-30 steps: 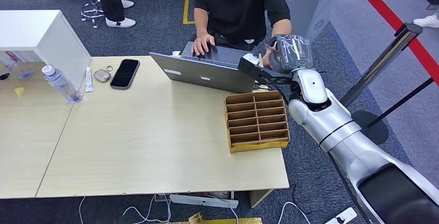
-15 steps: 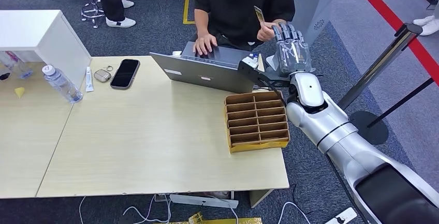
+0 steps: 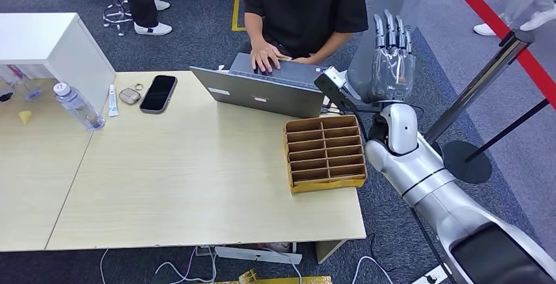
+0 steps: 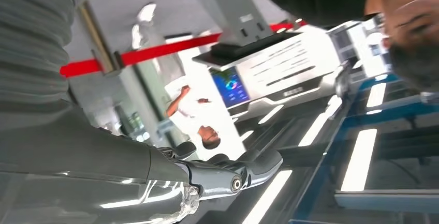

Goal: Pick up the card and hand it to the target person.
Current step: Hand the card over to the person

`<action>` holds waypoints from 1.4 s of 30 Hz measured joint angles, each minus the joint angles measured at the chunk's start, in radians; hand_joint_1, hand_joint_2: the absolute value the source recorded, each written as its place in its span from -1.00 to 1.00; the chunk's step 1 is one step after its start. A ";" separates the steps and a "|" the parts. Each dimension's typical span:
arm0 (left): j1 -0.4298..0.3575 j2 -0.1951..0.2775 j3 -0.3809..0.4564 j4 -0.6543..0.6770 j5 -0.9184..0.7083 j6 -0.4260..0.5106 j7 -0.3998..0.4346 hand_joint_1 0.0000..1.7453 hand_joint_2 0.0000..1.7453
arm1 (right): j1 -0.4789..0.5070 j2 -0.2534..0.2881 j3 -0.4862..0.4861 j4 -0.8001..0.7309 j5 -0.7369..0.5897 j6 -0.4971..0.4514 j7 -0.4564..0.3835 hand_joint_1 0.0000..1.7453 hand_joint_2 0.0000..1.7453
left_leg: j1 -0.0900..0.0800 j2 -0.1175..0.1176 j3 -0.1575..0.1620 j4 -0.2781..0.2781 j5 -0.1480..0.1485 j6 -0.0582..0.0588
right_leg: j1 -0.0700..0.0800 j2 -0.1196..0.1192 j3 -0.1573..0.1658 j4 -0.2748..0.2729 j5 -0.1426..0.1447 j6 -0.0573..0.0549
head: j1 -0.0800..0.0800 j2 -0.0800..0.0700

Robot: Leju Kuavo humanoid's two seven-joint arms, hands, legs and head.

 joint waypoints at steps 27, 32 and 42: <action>0.004 -0.008 0.001 0.000 0.049 0.012 -0.017 -1.00 -1.00 | 0.328 0.155 -0.467 -0.226 -0.386 -0.001 -0.407 -1.00 1.00 | 0.000 0.000 0.000 0.000 0.000 0.000 | 0.000 0.000 0.000 0.000 0.000 0.000 | 0.000 0.000; 0.004 -0.007 0.001 0.000 0.064 0.014 -0.025 -1.00 -1.00 | 0.402 0.166 -0.490 -0.247 -0.571 -0.001 -0.469 -1.00 1.00 | 0.000 0.000 0.000 0.000 0.000 0.000 | 0.000 0.000 0.000 0.000 0.000 0.000 | 0.000 0.000; 0.004 -0.006 0.005 0.000 0.083 0.015 -0.033 -1.00 -1.00 | 0.498 0.174 -0.491 -0.271 -0.740 0.000 -0.517 -1.00 1.00 | 0.000 0.000 0.000 0.000 0.000 0.000 | 0.000 0.000 0.000 0.000 0.000 0.000 | 0.000 0.000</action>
